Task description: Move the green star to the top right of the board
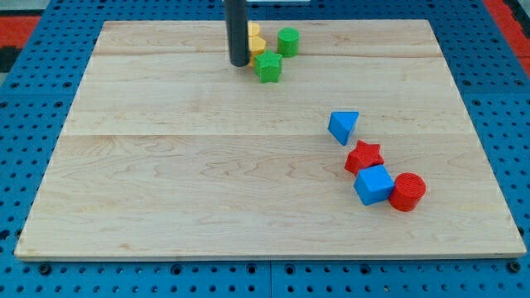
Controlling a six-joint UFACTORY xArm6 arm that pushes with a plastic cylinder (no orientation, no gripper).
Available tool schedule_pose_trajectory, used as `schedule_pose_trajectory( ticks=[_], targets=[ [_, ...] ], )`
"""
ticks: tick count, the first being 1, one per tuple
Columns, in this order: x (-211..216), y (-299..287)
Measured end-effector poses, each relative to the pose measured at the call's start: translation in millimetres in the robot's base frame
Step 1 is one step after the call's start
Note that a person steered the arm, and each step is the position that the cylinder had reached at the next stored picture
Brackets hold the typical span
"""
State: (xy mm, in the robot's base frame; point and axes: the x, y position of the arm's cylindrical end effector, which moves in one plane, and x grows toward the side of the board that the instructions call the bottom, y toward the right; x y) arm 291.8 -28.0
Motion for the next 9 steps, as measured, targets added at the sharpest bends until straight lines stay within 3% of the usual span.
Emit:
schedule_pose_trajectory(
  ticks=[2,4,5,7,9],
  targets=[
    [11,56],
    [36,50],
    [39,125],
    [48,172],
    [-35,228]
  ],
)
